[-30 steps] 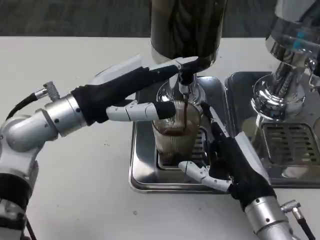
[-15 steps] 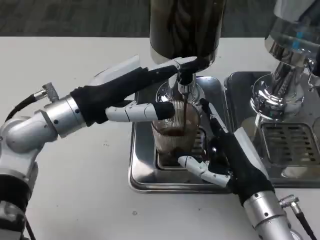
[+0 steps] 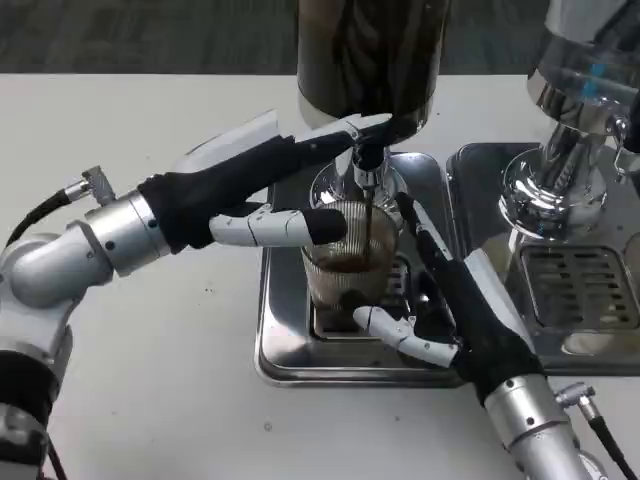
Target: Grasp the cup under the faucet to collect the drink, then remove the cup.
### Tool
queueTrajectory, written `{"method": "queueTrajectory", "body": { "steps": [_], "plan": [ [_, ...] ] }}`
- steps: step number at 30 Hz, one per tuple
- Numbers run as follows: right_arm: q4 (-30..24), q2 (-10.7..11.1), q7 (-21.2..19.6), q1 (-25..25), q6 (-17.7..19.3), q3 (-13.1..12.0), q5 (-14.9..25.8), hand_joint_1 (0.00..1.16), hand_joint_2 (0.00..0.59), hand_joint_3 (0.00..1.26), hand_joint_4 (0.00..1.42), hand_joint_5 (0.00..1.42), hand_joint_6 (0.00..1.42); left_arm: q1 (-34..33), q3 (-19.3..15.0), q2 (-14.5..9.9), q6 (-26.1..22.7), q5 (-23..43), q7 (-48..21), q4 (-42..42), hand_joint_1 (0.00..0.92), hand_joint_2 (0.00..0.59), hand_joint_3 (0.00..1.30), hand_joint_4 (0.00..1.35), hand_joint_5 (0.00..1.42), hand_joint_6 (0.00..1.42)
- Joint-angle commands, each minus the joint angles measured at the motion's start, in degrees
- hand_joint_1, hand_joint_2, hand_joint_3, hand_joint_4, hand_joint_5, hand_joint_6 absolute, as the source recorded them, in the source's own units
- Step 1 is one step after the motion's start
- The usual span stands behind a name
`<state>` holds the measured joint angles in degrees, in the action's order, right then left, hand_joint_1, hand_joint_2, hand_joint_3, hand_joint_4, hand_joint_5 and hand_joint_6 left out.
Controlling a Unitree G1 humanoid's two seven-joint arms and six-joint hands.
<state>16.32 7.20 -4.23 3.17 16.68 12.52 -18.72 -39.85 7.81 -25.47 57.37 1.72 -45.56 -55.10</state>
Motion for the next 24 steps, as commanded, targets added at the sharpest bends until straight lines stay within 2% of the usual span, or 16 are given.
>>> {"method": "queueTrajectory", "body": {
  "steps": [1,10,16,24],
  "plan": [
    [0.8,-0.1,0.3,0.5,0.8,-0.1,0.5,0.62,0.227,0.0,0.0,0.0,0.0,2.6,1.3,-1.5,-1.2,-2.9,-0.9,-0.7,0.0,0.038,0.14,0.01,0.0,0.0],
    [0.7,-0.2,0.3,0.4,0.9,-0.1,0.6,0.62,0.229,0.0,0.0,0.0,0.0,3.0,1.1,-1.5,-1.7,-2.2,-0.8,-0.3,0.0,0.038,0.14,0.01,0.0,0.0],
    [0.2,-0.2,0.4,0.0,0.9,-0.1,0.8,0.62,0.23,0.0,0.0,0.0,0.0,3.4,-1.2,0.0,-5.5,4.5,-4.5,0.2,0.0,0.037,0.14,0.01,0.0,0.0],
    [-0.2,-0.3,0.5,-0.3,0.9,-0.1,1.0,0.62,0.234,0.0,0.0,0.0,0.0,3.6,-4.1,1.3,-9.0,9.5,-8.1,2.2,0.0,0.031,0.14,0.02,0.0,0.0]
  ]
}}
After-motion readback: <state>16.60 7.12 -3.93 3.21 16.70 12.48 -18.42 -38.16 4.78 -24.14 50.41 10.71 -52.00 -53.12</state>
